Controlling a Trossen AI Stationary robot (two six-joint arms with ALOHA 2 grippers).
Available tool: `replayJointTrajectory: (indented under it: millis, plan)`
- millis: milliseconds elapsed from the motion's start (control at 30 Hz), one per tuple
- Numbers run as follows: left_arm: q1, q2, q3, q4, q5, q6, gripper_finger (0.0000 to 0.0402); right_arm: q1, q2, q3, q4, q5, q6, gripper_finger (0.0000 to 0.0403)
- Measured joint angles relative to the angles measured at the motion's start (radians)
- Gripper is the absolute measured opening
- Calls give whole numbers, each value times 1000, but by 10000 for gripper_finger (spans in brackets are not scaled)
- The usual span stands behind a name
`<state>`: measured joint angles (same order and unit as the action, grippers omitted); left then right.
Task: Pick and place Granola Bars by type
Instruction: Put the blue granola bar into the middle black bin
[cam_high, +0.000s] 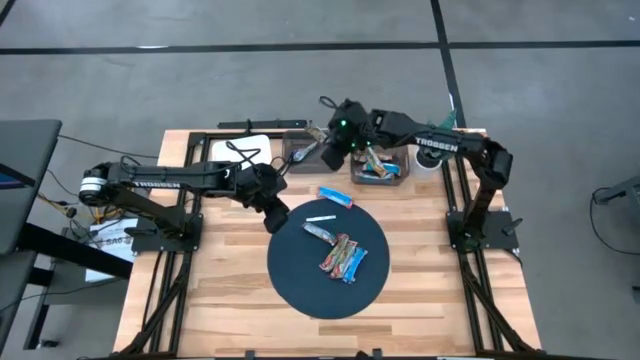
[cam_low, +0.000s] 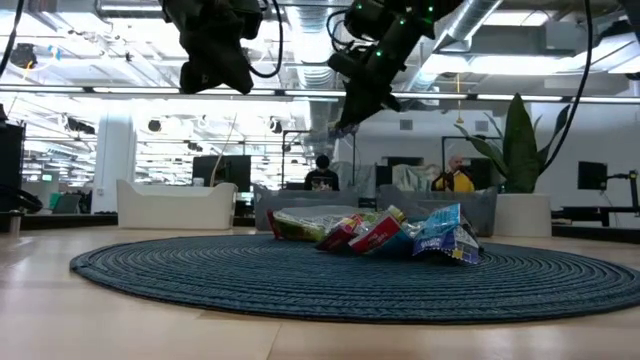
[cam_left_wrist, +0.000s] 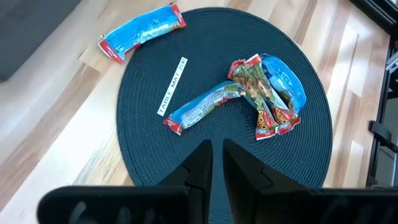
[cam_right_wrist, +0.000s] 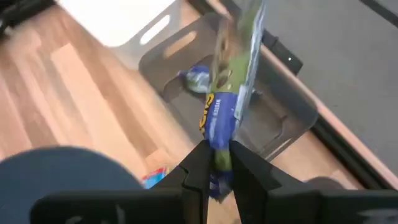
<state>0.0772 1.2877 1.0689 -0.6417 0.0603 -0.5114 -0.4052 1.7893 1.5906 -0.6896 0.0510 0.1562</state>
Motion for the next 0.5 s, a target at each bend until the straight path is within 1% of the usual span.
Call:
replayJointTrajectory:
  millis: [167,367,433,500]
  plan:
    - [0,0,0,4,-9,0,29,-29,0,0,59,-54,-7,79]
    - [0,0,0,4,-14,-6,29,-26,0,0,92,-61,-6,137]
    - [0,0,0,4,-14,-8,29,-23,0,0,94,-106,-7,155]
    - [0,0,0,4,-15,-9,29,-21,0,0,81,-184,-6,171]
